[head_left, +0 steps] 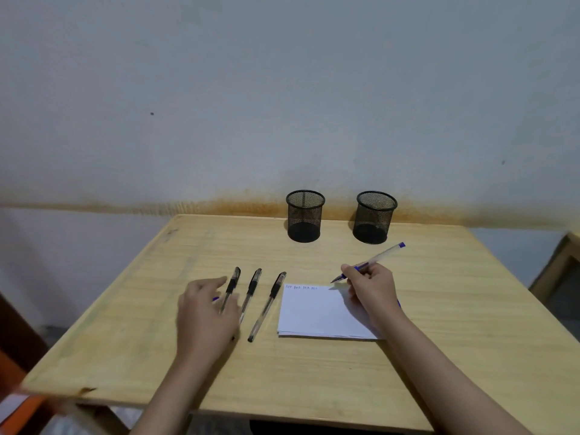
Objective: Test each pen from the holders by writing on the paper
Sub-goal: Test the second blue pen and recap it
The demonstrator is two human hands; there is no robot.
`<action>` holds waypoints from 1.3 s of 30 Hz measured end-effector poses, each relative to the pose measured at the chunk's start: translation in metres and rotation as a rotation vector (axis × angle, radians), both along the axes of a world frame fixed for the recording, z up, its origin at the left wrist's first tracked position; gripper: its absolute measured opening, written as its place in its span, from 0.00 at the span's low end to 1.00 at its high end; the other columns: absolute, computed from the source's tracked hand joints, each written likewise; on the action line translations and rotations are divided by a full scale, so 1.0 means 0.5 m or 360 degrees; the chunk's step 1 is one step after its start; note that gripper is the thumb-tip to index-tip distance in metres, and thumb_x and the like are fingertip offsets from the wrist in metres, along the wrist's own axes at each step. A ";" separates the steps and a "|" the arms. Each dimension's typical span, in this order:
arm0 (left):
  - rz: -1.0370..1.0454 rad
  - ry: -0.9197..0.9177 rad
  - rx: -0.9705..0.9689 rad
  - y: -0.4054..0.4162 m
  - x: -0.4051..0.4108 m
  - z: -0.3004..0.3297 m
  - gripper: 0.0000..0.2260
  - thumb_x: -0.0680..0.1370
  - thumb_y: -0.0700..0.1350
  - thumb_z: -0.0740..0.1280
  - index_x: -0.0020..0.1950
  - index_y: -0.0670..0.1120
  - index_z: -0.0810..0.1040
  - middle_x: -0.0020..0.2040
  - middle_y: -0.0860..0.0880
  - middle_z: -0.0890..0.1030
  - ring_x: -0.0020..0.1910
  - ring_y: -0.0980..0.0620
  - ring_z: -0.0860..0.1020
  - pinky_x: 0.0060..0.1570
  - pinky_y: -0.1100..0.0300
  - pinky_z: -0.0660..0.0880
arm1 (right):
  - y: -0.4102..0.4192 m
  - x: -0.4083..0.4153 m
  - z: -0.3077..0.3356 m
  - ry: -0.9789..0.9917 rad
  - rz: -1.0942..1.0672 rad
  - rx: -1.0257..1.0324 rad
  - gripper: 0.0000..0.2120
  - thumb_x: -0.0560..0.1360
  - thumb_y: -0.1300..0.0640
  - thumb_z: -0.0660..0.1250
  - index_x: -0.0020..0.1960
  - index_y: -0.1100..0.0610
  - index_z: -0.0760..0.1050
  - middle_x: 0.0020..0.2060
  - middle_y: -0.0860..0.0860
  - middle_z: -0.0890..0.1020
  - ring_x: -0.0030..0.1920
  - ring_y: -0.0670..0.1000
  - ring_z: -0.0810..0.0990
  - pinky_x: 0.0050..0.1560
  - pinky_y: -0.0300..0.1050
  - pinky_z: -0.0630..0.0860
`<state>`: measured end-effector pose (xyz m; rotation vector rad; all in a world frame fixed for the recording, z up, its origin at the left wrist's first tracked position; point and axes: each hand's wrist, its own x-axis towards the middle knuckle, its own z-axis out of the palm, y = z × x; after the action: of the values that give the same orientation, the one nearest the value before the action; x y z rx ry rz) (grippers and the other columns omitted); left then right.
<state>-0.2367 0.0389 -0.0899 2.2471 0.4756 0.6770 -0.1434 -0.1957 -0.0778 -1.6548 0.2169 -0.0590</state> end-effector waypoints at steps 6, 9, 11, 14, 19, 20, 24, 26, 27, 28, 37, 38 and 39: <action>-0.0755 0.0042 0.0168 -0.158 -0.002 -0.007 0.19 0.77 0.52 0.62 0.67 0.52 0.70 0.67 0.56 0.66 0.67 0.61 0.62 0.61 0.74 0.59 | 0.022 0.010 0.013 -0.0092 0.0116 -0.0102 0.06 0.73 0.66 0.66 0.38 0.63 0.72 0.31 0.58 0.78 0.29 0.47 0.79 0.23 0.31 0.72; -0.0938 0.0348 0.0468 -0.183 0.022 -0.020 0.23 0.79 0.55 0.56 0.73 0.52 0.60 0.76 0.53 0.56 0.75 0.54 0.52 0.73 0.57 0.54 | 0.029 0.016 0.012 -0.0185 0.0179 -0.0191 0.05 0.73 0.68 0.65 0.38 0.65 0.72 0.27 0.55 0.75 0.23 0.41 0.77 0.23 0.30 0.71; -0.0991 0.0469 0.0659 -0.194 0.034 -0.025 0.24 0.80 0.56 0.53 0.75 0.51 0.55 0.78 0.50 0.52 0.76 0.51 0.48 0.75 0.53 0.49 | 0.032 0.024 0.010 -0.0238 0.0190 -0.0236 0.06 0.72 0.68 0.66 0.37 0.65 0.71 0.26 0.55 0.74 0.22 0.41 0.76 0.23 0.30 0.71; -0.1023 0.0572 0.0773 -0.202 0.042 -0.036 0.25 0.80 0.55 0.50 0.75 0.50 0.52 0.78 0.49 0.48 0.77 0.50 0.45 0.74 0.52 0.44 | 0.038 0.037 -0.003 -0.0220 0.0137 -0.0199 0.09 0.72 0.66 0.69 0.35 0.64 0.71 0.26 0.59 0.76 0.20 0.45 0.77 0.22 0.34 0.74; -0.1010 0.0586 0.0762 -0.201 0.044 -0.046 0.24 0.80 0.55 0.50 0.76 0.50 0.52 0.78 0.49 0.48 0.77 0.51 0.44 0.75 0.53 0.47 | 0.043 0.044 -0.029 -0.0348 0.0034 -0.0254 0.13 0.70 0.68 0.69 0.31 0.62 0.67 0.24 0.58 0.74 0.20 0.47 0.77 0.22 0.37 0.75; -0.1003 0.0579 0.0769 -0.202 0.043 -0.045 0.25 0.80 0.56 0.50 0.76 0.51 0.52 0.78 0.50 0.48 0.76 0.51 0.44 0.74 0.53 0.47 | 0.043 0.042 -0.031 -0.0371 0.0055 -0.0260 0.14 0.70 0.69 0.68 0.31 0.61 0.67 0.24 0.58 0.74 0.20 0.46 0.76 0.22 0.37 0.74; -0.0993 0.0603 0.0758 -0.203 0.044 -0.045 0.25 0.80 0.56 0.50 0.76 0.51 0.52 0.78 0.50 0.49 0.76 0.51 0.45 0.74 0.54 0.48 | 0.045 0.039 -0.035 -0.0391 0.0195 -0.0256 0.14 0.70 0.69 0.67 0.31 0.60 0.66 0.24 0.58 0.74 0.22 0.48 0.77 0.24 0.40 0.75; -0.1001 0.0625 0.0765 -0.203 0.045 -0.047 0.26 0.79 0.58 0.48 0.76 0.51 0.52 0.78 0.50 0.50 0.76 0.51 0.45 0.74 0.54 0.47 | 0.045 0.043 -0.038 -0.0370 0.0230 -0.0233 0.14 0.70 0.70 0.67 0.31 0.61 0.66 0.23 0.56 0.73 0.22 0.48 0.76 0.24 0.40 0.74; -0.1007 0.0634 0.0771 -0.203 0.046 -0.048 0.27 0.78 0.58 0.46 0.76 0.51 0.52 0.78 0.50 0.50 0.77 0.51 0.45 0.74 0.54 0.47 | 0.045 0.044 -0.039 -0.0359 0.0233 -0.0221 0.13 0.69 0.70 0.67 0.31 0.61 0.66 0.22 0.56 0.72 0.21 0.47 0.76 0.23 0.39 0.73; -0.1013 0.0639 0.0771 -0.204 0.046 -0.048 0.29 0.76 0.58 0.45 0.76 0.50 0.52 0.78 0.49 0.50 0.77 0.51 0.44 0.74 0.54 0.47 | 0.045 0.046 -0.040 -0.0349 0.0233 -0.0218 0.13 0.69 0.71 0.66 0.31 0.62 0.66 0.23 0.56 0.72 0.21 0.47 0.76 0.22 0.38 0.73; -0.1019 0.0668 0.0775 -0.202 0.048 -0.048 0.30 0.74 0.58 0.43 0.76 0.51 0.51 0.78 0.49 0.49 0.77 0.51 0.43 0.73 0.55 0.45 | 0.048 0.052 -0.043 -0.0322 0.0247 -0.0243 0.11 0.69 0.71 0.67 0.32 0.63 0.67 0.26 0.60 0.73 0.23 0.50 0.78 0.22 0.38 0.74; -0.1018 0.0669 0.0776 -0.202 0.047 -0.047 0.30 0.74 0.59 0.43 0.76 0.51 0.51 0.78 0.49 0.49 0.77 0.51 0.43 0.73 0.55 0.45 | 0.049 0.052 -0.043 -0.0326 0.0231 -0.0256 0.12 0.68 0.70 0.67 0.32 0.62 0.66 0.26 0.60 0.73 0.23 0.50 0.78 0.22 0.38 0.74; -0.1018 0.0672 0.0773 -0.203 0.047 -0.047 0.30 0.74 0.59 0.43 0.76 0.51 0.51 0.78 0.50 0.49 0.77 0.51 0.43 0.73 0.55 0.45 | 0.049 0.053 -0.043 -0.0326 0.0225 -0.0269 0.13 0.68 0.71 0.67 0.31 0.62 0.66 0.25 0.59 0.73 0.22 0.48 0.77 0.22 0.37 0.74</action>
<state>-0.2132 -0.0625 -0.1134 2.7948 -0.2593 -0.0308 -0.1170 -0.1711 -0.0992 -1.8142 -0.0628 -0.1419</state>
